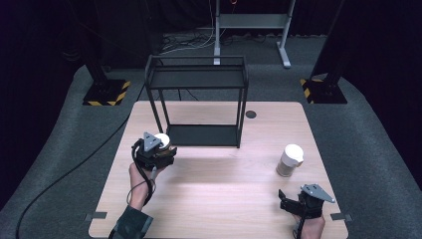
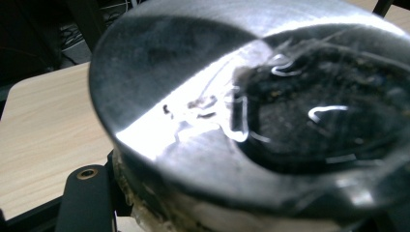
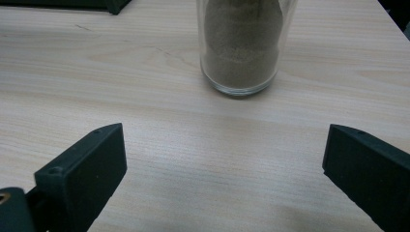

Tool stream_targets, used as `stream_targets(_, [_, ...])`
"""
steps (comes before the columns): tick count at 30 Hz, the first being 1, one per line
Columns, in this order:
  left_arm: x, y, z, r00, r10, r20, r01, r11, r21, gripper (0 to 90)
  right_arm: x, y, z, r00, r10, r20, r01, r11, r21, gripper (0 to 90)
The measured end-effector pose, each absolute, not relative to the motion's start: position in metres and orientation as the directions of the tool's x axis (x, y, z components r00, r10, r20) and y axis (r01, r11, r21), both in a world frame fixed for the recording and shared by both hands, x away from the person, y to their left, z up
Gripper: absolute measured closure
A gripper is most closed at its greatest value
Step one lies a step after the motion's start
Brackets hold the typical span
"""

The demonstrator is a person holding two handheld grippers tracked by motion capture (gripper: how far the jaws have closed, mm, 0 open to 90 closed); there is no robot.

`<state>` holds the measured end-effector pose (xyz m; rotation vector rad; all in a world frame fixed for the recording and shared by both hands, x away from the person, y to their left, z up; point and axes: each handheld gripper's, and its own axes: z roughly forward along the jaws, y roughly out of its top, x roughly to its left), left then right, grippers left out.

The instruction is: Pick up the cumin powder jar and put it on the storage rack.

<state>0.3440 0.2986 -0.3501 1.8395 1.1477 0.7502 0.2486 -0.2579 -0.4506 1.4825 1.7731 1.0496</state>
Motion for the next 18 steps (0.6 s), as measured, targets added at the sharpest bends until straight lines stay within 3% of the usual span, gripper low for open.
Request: stream_targets(18, [0.355,0.292,-0.332,0.435,0.897,0.085,0.397,-0.276,0.875,30.8,0.248,-0.259,-0.451,-0.198,0.979,0.051,0.507,0.058,0.86,0.4])
